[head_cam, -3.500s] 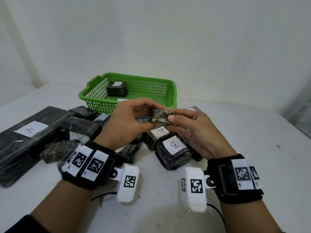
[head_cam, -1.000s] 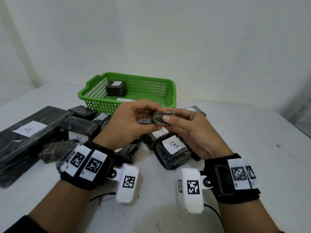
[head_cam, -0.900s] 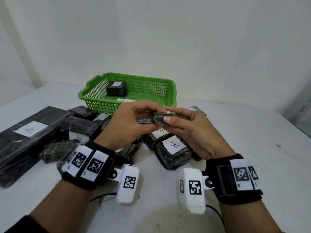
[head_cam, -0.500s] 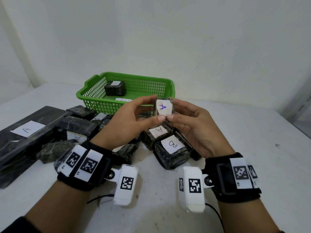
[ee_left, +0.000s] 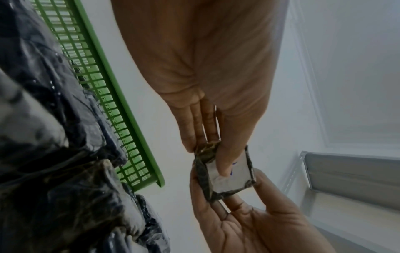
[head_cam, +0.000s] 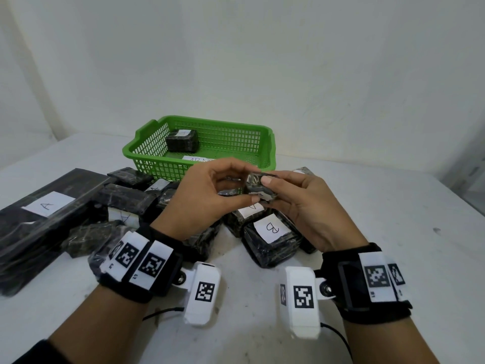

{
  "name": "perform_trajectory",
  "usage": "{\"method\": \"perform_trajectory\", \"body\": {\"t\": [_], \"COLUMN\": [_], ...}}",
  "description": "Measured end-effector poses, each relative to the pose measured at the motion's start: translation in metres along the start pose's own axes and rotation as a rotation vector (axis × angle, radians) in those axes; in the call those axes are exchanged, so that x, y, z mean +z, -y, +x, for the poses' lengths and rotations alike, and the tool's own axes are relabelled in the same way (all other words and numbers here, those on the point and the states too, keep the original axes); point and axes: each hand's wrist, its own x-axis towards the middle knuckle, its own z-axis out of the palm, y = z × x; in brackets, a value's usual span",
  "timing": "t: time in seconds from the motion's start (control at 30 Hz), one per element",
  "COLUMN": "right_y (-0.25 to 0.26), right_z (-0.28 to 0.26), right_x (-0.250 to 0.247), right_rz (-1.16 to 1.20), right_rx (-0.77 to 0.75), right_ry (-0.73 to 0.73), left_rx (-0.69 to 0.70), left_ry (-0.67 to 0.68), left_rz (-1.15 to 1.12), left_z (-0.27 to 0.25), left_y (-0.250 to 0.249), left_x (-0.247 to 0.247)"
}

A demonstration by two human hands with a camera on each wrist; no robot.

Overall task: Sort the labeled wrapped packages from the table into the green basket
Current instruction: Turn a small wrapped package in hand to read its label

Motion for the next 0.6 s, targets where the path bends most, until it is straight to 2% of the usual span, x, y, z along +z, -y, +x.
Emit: {"method": "perform_trajectory", "body": {"t": [0.17, 0.4, 0.6], "right_y": [-0.0031, 0.0011, -0.0045], "right_z": [0.0007, 0.0013, 0.0013], "right_x": [0.0013, -0.0066, -0.0029], "right_rz": [-0.043, 0.038, -0.028], "right_rx": [0.053, 0.048, 0.012], "right_ry": [0.026, 0.043, 0.013], "left_rx": [0.014, -0.006, 0.006], "left_ry": [0.03, -0.02, 0.024], "left_rz": [0.059, 0.018, 0.07], "left_z": [-0.0015, 0.0018, 0.0001], "left_y": [-0.0006, 0.0009, -0.0005], "left_x": [0.0004, -0.0022, 0.0006]}}
